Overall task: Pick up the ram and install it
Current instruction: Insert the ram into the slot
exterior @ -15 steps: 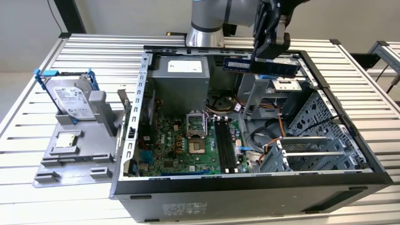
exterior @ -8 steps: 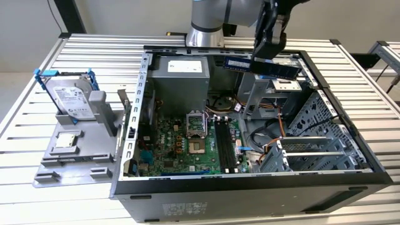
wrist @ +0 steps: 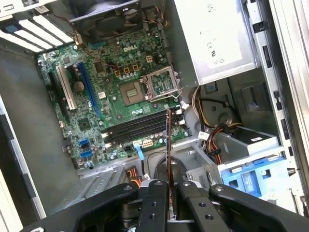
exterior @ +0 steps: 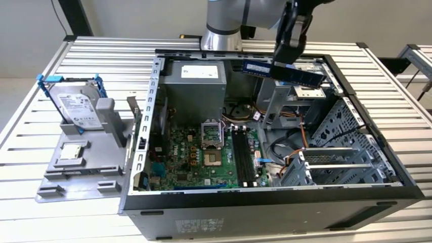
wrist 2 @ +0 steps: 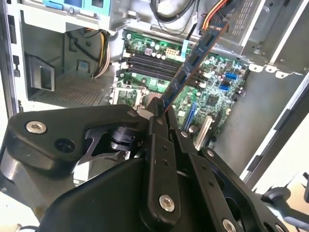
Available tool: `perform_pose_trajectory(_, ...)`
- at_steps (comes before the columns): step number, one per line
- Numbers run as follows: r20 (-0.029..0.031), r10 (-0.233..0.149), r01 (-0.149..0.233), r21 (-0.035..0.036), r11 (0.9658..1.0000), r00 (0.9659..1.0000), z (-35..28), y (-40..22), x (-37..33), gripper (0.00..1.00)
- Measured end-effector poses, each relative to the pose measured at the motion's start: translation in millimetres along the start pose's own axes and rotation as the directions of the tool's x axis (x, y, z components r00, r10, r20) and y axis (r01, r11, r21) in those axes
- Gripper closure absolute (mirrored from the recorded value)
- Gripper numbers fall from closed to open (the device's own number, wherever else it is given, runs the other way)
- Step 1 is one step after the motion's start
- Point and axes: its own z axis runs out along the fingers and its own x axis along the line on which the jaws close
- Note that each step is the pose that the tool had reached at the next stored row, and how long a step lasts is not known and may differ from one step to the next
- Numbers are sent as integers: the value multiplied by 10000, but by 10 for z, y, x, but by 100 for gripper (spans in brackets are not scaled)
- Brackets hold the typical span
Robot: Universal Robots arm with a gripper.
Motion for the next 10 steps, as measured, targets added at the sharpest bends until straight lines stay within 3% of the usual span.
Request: perform_pose_trajectory(10, 7, 505, -505, 9, 9987, 9987, 0, 0, 0, 100)
